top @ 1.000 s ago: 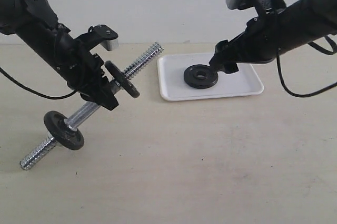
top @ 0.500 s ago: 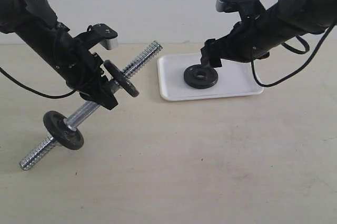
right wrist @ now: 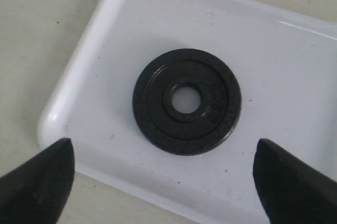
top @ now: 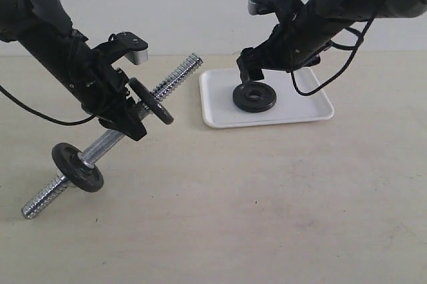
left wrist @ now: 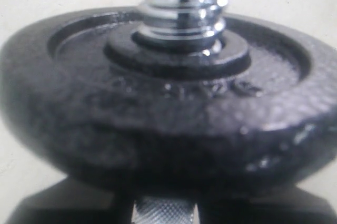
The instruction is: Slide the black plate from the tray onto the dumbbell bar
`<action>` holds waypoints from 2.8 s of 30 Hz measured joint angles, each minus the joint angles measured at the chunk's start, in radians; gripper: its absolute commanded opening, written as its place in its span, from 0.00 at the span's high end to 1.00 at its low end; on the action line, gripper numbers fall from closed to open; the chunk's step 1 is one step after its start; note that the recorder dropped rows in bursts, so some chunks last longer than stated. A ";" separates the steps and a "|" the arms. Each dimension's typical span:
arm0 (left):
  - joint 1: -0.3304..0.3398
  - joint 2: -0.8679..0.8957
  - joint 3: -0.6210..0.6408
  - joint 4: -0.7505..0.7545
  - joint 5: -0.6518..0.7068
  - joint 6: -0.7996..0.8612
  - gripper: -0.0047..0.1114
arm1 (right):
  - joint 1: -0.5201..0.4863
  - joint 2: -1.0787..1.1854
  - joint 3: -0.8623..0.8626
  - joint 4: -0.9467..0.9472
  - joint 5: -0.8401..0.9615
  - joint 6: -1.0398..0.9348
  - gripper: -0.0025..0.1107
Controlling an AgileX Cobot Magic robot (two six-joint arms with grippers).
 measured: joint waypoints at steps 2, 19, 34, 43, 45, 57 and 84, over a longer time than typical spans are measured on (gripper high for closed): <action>0.000 0.000 0.000 0.000 0.000 0.000 0.92 | 0.000 0.013 -0.057 -0.098 0.050 0.056 0.25; 0.000 0.000 0.000 0.004 0.000 -0.014 0.92 | 0.000 0.195 -0.314 -0.244 0.281 0.157 0.25; 0.000 0.000 0.000 0.006 -0.002 -0.020 0.92 | 0.000 0.287 -0.435 -0.206 0.313 0.190 0.25; 0.000 0.000 0.000 0.008 -0.004 -0.022 0.92 | 0.000 0.329 -0.435 -0.190 0.294 0.198 0.25; 0.000 0.000 0.000 0.008 -0.004 -0.022 0.92 | 0.000 0.329 -0.436 -0.171 0.280 0.198 0.25; 0.000 0.000 0.000 0.008 -0.004 -0.030 0.92 | 0.000 0.329 -0.436 -0.147 0.200 0.200 0.25; 0.000 0.000 0.000 0.008 -0.004 -0.038 0.92 | 0.000 0.418 -0.523 -0.130 0.283 0.254 0.25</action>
